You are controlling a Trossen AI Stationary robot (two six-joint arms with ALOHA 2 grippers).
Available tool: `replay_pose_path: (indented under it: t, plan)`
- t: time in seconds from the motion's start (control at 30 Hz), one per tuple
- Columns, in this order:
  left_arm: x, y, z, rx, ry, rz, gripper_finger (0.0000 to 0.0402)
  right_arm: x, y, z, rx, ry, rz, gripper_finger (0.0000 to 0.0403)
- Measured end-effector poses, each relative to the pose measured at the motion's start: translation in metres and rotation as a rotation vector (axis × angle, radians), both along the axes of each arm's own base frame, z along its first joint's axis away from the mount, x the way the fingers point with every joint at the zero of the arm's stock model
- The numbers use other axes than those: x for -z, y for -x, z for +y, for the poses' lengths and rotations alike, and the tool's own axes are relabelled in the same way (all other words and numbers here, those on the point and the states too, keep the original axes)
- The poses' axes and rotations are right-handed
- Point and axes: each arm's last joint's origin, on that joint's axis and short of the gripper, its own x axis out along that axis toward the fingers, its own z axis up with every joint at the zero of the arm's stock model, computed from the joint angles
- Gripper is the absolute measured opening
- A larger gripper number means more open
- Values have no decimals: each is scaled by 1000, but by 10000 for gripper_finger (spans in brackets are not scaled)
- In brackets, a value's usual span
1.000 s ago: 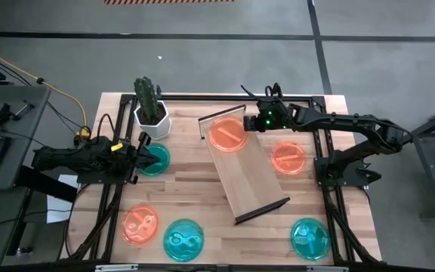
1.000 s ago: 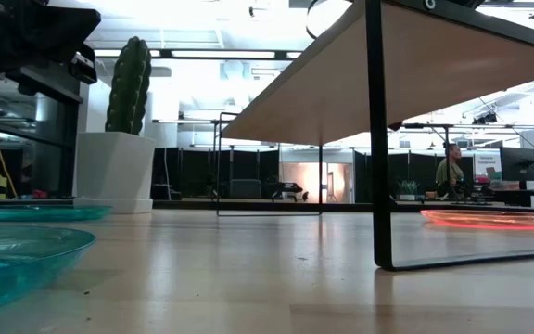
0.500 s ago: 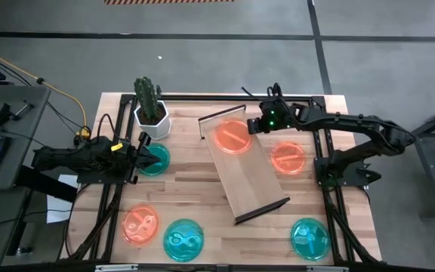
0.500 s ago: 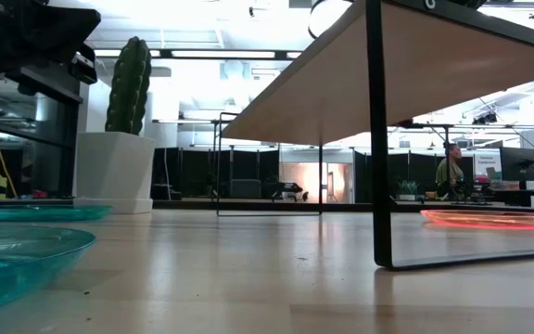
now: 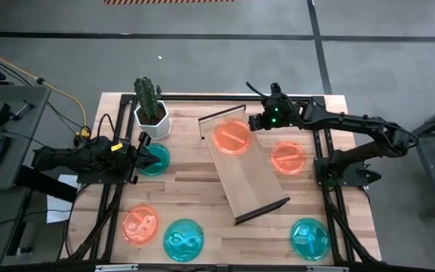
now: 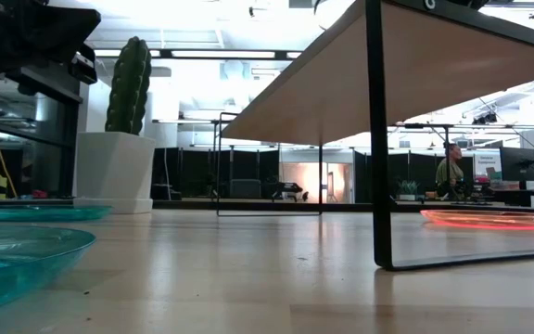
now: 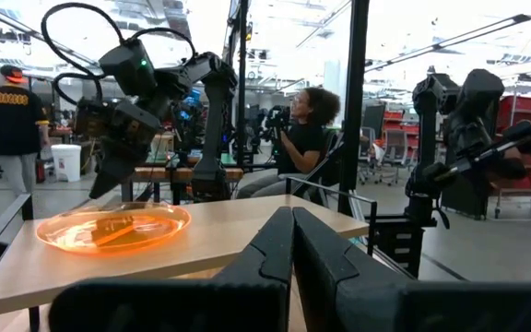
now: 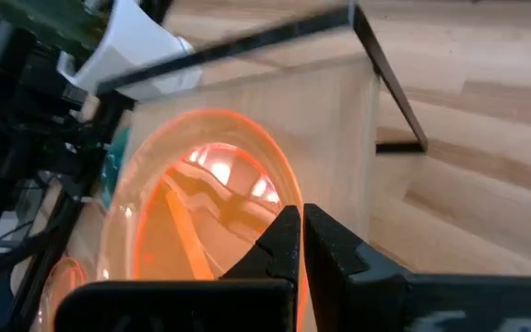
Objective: Place and stack plates onto a shelf
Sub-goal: Put the top blue plate on the shelf
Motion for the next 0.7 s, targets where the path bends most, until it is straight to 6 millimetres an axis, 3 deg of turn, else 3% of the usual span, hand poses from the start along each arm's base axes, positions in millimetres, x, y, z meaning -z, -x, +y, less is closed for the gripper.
replay_pose_path:
  t: [0.1, 0.2, 0.37, 0.43, 0.57, 0.7]
  plan:
    - [0, 0, 0, 0, 0, 0, 0, -3, 1, -3, -10, 24, 15, 0]
    - [0, 0, 0, 1, 1, 0, 0, -18, 5, -8, -34, 88, 1, 0]
    - [0, 0, 0, 1, 0, 0, 0, -82, 24, -1, -123, 421, -137, 0]
    - [0, 0, 0, 0, 0, 0, 0, -96, 36, 4, -126, 506, -127, 0]
    - [0, 0, 0, 1, 0, 0, 0, -101, 64, 15, -108, 562, -75, 0]
    - [0, 0, 0, 0, 0, 0, 0, -85, 92, 29, -84, 527, -29, 0]
